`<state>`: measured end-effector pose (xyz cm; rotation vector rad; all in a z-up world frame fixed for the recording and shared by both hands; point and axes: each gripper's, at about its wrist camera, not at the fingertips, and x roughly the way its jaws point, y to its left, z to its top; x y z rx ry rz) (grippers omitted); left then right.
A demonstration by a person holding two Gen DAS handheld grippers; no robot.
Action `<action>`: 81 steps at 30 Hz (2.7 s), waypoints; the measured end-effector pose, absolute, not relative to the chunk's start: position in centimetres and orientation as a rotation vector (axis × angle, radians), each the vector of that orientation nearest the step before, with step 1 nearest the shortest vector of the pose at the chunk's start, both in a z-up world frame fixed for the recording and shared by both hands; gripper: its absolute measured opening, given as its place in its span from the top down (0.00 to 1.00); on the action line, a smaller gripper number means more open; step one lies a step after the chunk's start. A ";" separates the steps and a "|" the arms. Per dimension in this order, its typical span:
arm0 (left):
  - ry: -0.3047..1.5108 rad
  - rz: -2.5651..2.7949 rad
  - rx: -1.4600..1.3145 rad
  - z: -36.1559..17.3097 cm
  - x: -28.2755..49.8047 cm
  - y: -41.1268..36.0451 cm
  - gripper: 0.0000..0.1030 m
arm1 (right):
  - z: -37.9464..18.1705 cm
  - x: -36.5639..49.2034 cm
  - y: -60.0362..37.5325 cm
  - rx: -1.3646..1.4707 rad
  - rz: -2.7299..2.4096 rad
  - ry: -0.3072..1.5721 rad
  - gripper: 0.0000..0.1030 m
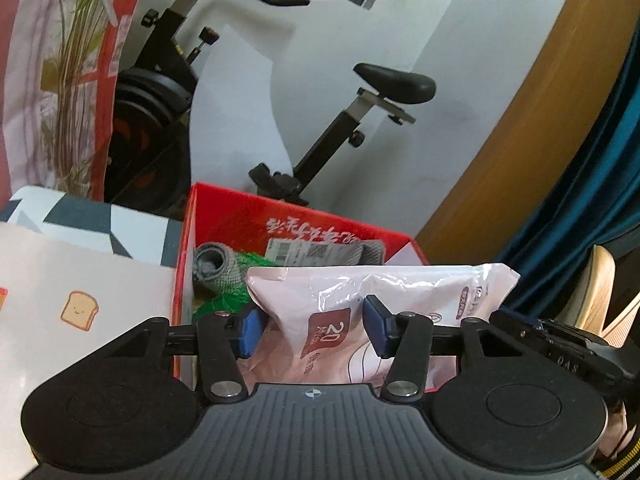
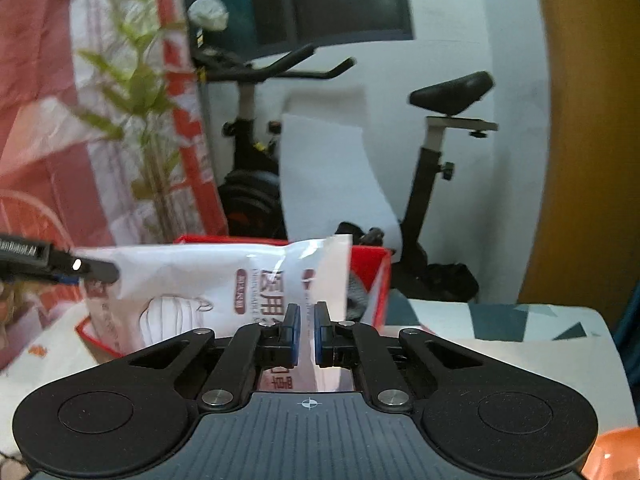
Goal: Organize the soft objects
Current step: 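Carry the mask packet over the red box and lower it inside, then open the left tool to release the mask packet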
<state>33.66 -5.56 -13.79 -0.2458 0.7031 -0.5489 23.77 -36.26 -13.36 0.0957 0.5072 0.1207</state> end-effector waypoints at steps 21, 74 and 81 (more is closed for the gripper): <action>0.760 -0.498 -0.172 -14.9 36.0 -6.7 0.48 | -12.1 30.3 -33.3 -0.011 0.163 0.532 0.77; 0.711 -0.436 0.056 -13.1 32.4 -8.6 0.49 | -14.9 31.7 -30.9 0.158 0.133 0.834 0.55; 0.689 -0.431 0.048 -12.6 29.4 -7.2 0.49 | -14.3 27.2 -29.9 0.143 0.147 0.706 0.56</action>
